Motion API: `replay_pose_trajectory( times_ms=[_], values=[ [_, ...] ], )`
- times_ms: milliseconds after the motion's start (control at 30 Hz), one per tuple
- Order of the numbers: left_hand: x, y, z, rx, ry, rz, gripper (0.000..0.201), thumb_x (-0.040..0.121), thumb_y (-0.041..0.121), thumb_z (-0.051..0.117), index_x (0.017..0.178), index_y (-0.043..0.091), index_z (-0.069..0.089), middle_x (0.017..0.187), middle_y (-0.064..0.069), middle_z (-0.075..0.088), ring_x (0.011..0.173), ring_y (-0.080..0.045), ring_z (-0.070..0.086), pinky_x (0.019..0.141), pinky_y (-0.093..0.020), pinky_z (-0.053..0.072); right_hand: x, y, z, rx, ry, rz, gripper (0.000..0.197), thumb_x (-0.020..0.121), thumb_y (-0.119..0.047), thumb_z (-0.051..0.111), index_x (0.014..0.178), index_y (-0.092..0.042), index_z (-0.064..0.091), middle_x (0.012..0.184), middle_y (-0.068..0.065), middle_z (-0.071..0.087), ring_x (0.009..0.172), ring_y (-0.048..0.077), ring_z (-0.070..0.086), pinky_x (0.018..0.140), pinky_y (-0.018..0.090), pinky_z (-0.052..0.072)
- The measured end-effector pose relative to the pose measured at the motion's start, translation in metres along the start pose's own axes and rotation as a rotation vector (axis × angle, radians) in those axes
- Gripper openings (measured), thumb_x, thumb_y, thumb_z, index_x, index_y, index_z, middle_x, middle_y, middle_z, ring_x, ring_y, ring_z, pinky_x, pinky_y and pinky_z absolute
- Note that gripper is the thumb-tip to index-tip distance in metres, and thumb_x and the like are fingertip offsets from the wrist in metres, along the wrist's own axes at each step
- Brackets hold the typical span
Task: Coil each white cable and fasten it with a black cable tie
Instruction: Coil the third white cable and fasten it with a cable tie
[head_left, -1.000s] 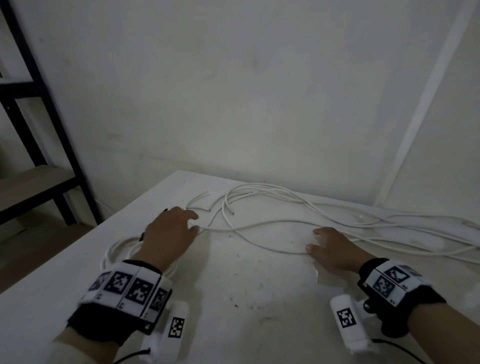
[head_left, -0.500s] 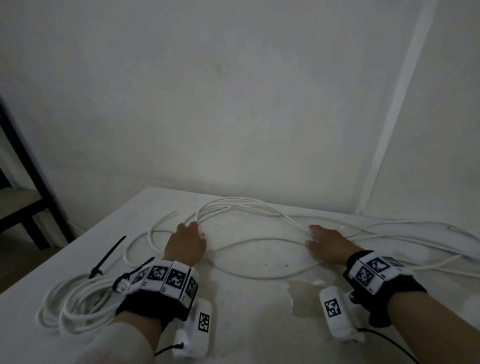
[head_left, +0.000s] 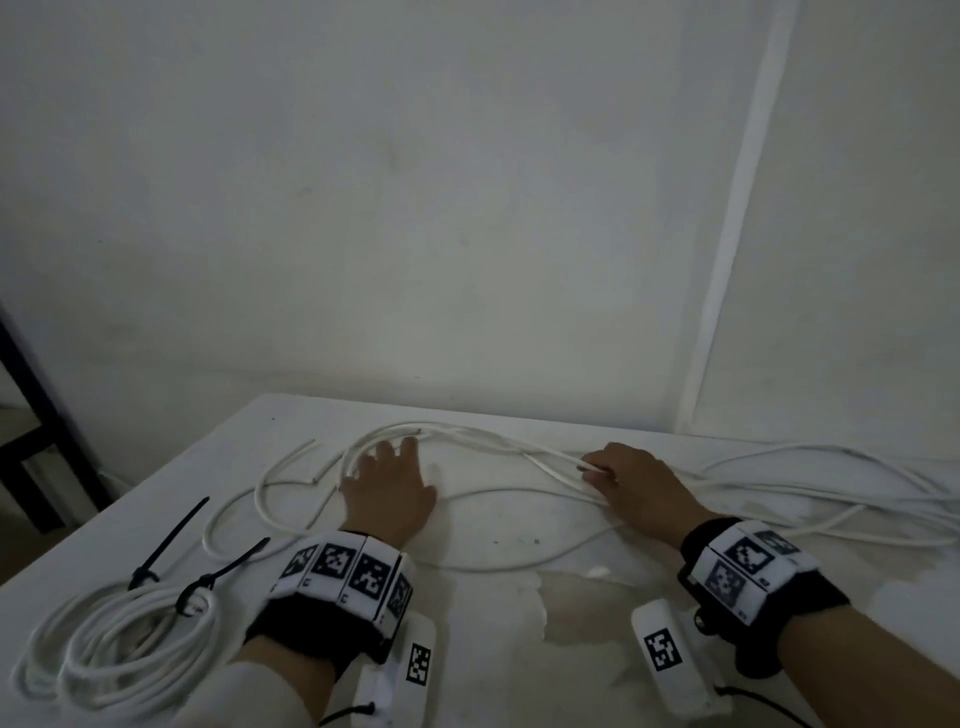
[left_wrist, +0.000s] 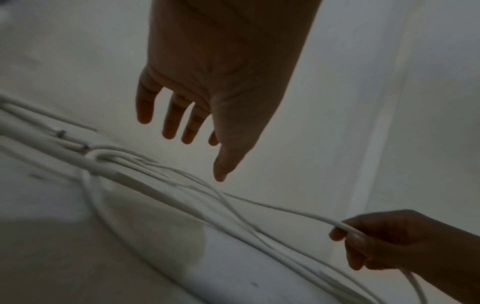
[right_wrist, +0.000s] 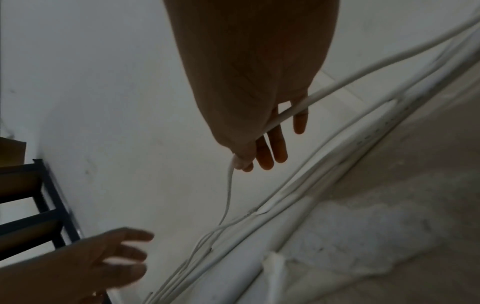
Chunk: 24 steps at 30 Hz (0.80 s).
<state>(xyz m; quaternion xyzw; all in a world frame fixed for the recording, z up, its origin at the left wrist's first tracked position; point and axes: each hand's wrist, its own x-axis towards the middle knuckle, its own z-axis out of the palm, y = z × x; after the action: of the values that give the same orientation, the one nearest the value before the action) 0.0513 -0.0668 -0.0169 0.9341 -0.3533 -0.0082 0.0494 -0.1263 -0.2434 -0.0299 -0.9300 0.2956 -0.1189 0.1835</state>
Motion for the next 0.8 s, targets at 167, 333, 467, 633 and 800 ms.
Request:
replay_pose_trajectory(
  times_ms=[167, 333, 467, 633, 800],
  values=[
    [-0.01, 0.046, -0.009, -0.164, 0.105, 0.422, 0.063, 0.095, 0.041, 0.04, 0.147, 0.033, 0.006, 0.154, -0.005, 0.01, 0.139, -0.025, 0.015, 0.107, -0.038, 0.025, -0.018, -0.013, -0.012, 0.128, 0.174, -0.107, 0.028, 0.096, -0.028, 0.046, 0.114, -0.013, 0.062, 0.11, 0.001, 0.065, 0.102, 0.021, 0.059, 0.074, 0.022, 0.035],
    [-0.009, 0.08, -0.007, -0.268, 0.156, 0.539, 0.05, 0.094, 0.047, 0.032, 0.123, 0.011, 0.051, 0.132, -0.012, 0.047, 0.124, -0.025, 0.04, 0.097, -0.036, 0.037, -0.044, -0.023, -0.028, 0.017, 0.364, -0.295, 0.05, 0.089, -0.055, 0.028, 0.094, -0.018, 0.061, 0.061, -0.009, 0.053, 0.063, 0.019, 0.056, 0.053, 0.027, 0.032],
    [0.002, 0.065, -0.009, -0.475, 0.271, 0.462, 0.032, 0.098, 0.025, 0.042, 0.1, -0.003, 0.057, 0.097, -0.022, 0.061, 0.093, -0.033, 0.057, 0.077, -0.033, 0.036, -0.063, -0.009, -0.048, -0.013, 0.55, -0.331, 0.037, 0.09, -0.044, 0.033, 0.08, -0.018, 0.058, 0.044, -0.011, 0.029, 0.039, 0.015, 0.043, 0.04, 0.021, 0.022],
    [0.004, 0.023, -0.021, -0.401, 0.286, 0.309, 0.027, 0.098, 0.02, 0.042, 0.098, -0.002, 0.057, 0.101, -0.023, 0.062, 0.098, -0.034, 0.057, 0.08, -0.035, 0.036, -0.079, 0.015, -0.074, -0.08, 0.642, -0.249, 0.035, 0.088, -0.04, 0.035, 0.076, -0.016, 0.058, 0.044, -0.011, 0.031, 0.035, 0.02, 0.046, 0.039, 0.012, 0.018],
    [0.008, -0.019, -0.033, -0.63, 0.157, 0.095, 0.023, 0.096, 0.02, 0.043, 0.088, 0.001, 0.055, 0.089, -0.022, 0.062, 0.082, -0.035, 0.061, 0.073, -0.045, 0.054, -0.091, 0.04, -0.095, -0.129, 0.701, -0.181, 0.038, 0.088, -0.04, 0.034, 0.077, -0.014, 0.059, 0.04, -0.01, 0.028, 0.032, 0.018, 0.036, 0.038, 0.014, 0.018]
  ],
)
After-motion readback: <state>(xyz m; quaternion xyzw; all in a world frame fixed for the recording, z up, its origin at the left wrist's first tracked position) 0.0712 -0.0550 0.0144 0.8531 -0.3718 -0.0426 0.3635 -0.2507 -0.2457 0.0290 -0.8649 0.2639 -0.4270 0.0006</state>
